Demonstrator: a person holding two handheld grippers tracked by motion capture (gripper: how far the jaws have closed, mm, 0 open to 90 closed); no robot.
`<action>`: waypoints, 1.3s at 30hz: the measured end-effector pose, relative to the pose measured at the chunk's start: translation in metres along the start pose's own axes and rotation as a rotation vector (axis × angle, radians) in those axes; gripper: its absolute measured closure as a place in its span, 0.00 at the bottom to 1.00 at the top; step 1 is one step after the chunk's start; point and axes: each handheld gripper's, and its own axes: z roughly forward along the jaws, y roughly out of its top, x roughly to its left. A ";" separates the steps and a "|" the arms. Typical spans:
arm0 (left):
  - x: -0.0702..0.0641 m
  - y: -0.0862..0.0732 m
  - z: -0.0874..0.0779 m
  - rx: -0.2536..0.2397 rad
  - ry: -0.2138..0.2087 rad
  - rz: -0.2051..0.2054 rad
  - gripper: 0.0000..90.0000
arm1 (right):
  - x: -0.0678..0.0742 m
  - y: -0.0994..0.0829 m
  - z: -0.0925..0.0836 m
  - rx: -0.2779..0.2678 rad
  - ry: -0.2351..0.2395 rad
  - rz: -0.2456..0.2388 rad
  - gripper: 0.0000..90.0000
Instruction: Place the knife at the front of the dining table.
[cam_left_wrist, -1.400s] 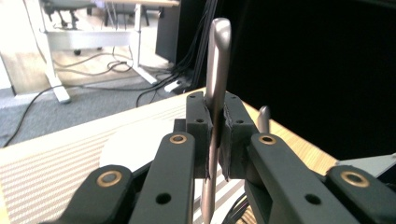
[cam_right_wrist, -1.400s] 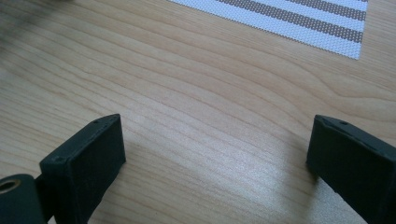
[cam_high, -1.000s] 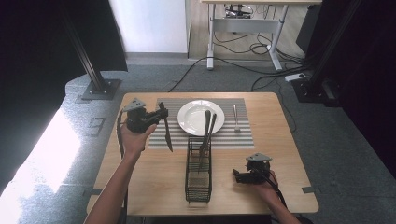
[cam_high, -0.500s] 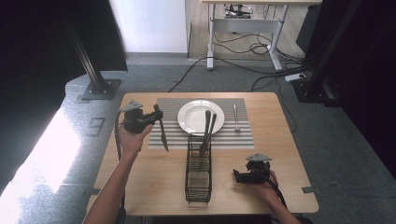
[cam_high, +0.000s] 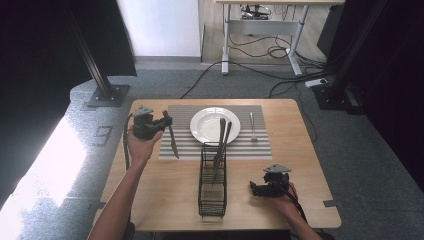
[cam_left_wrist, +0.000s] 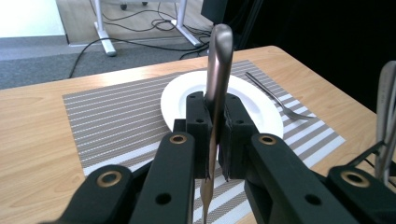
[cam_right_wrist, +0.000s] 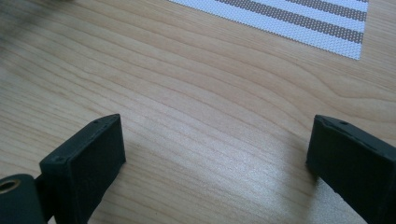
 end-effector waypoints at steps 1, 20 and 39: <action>0.001 0.000 0.000 0.005 0.005 0.002 0.93 | 0.000 0.000 0.000 0.000 0.001 0.000 0.05; 0.004 0.007 0.025 0.027 0.036 0.004 0.93 | 0.000 0.000 0.000 -0.003 0.002 -0.001 0.05; 0.013 0.019 0.063 0.072 0.070 -0.027 0.93 | 0.000 0.000 0.001 -0.004 0.005 -0.002 0.05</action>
